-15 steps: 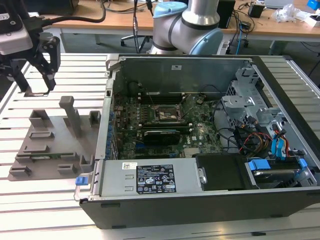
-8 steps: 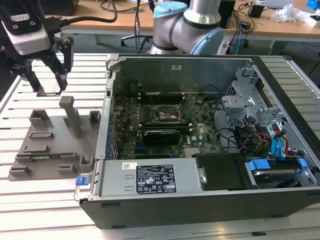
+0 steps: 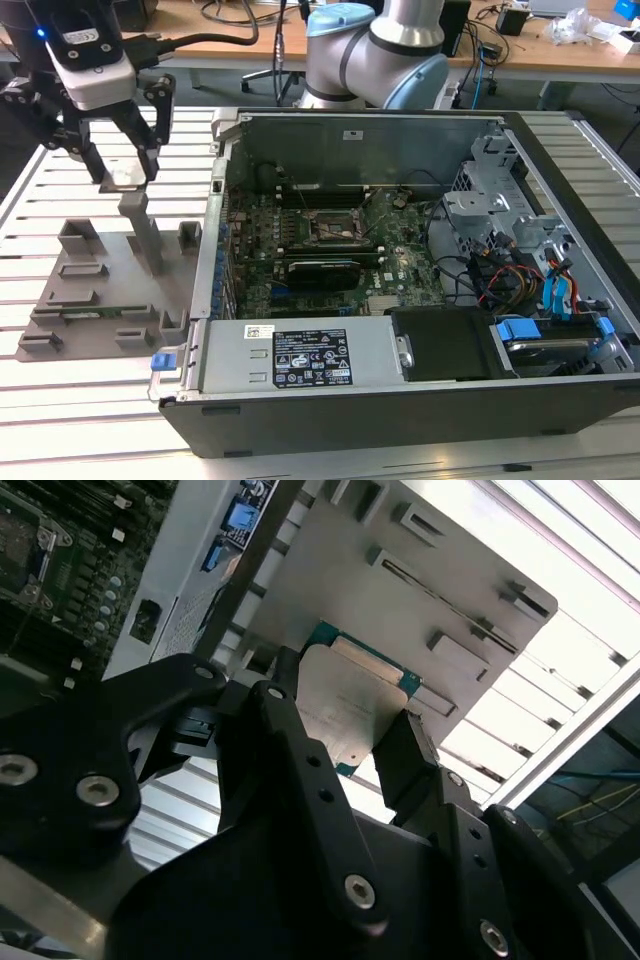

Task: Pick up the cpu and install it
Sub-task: 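Pick up the cpu and move it towards the insertion slot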

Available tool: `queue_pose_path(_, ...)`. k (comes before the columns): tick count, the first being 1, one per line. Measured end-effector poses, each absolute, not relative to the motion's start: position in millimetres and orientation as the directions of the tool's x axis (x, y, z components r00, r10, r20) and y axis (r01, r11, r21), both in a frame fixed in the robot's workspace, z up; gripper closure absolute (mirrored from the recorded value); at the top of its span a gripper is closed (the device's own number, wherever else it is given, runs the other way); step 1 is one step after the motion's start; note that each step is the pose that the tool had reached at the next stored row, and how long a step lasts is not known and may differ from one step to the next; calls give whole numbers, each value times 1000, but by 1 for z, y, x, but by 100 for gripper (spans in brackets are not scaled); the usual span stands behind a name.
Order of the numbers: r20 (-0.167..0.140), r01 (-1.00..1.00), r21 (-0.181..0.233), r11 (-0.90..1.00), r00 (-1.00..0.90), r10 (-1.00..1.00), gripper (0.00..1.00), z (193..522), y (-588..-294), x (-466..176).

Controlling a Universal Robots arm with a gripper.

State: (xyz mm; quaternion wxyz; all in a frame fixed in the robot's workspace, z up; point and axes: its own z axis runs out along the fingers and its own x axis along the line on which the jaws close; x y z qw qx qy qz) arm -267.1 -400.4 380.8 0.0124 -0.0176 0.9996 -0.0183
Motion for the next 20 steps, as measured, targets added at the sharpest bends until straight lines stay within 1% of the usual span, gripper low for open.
queue_pose_path(9, -23, -35, -37, 999, -999, -36, 45, 381, -400, -244)
queue_pose_path(14, -23, -35, -37, 999, -999, -36, 45, 381, -400, -225)
queue_pose_path(16, -22, -35, -37, 999, -999, -36, 45, 381, -400, -199)
queue_pose_path(20, -21, -35, -37, 999, -999, -36, 45, 381, -400, -191)
